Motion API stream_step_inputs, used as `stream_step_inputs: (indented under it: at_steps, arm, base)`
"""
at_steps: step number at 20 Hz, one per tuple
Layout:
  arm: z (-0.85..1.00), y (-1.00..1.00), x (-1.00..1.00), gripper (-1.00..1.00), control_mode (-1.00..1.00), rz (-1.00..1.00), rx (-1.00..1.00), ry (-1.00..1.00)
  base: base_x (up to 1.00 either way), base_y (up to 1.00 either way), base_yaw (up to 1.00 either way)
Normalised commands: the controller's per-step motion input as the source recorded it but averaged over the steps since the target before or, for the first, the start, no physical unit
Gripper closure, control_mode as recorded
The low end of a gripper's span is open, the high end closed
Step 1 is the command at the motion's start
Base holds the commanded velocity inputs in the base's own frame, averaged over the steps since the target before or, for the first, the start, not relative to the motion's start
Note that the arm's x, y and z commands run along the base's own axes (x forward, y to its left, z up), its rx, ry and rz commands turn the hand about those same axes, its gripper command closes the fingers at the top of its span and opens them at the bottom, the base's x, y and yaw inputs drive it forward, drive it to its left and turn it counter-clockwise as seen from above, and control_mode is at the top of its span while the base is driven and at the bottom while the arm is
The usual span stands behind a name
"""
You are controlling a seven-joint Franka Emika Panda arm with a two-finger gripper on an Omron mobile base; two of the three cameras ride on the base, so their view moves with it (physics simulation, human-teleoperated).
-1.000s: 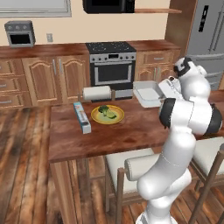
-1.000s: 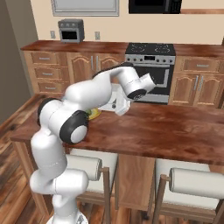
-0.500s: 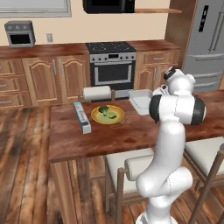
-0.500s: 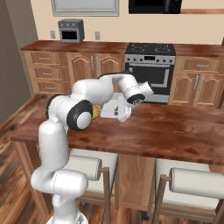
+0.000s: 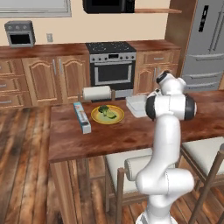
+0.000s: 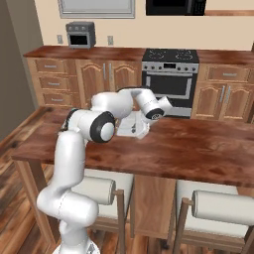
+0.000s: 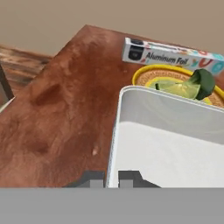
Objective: Retrieve the tupperware and aluminum foil from the cabinet and place them on the dining counter near the plate with lemon wedge and broccoli to prepare for storing leftovers.
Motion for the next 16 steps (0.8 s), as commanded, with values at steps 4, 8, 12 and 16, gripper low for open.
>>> stream_step_inputs:
  at_steps: [4,8,12,16]
  arm:
    - [-0.43,0.00,0.61,1.00,-1.00,0.01,0.00,0.03]
    - [-0.40,0.00,0.59,1.00,-1.00,0.01,0.00,0.02]
    - [-0.47,0.00,0.53,1.00,-1.00,0.01,0.00,0.03]
    - [-0.48,0.00,0.51,1.00,-1.00,0.01,-0.01,0.05]
  base:
    - [0.00,0.00,0.00]
    - [0.00,0.00,0.00]
    - [0.00,0.00,0.00]
    - [0.00,0.00,0.00]
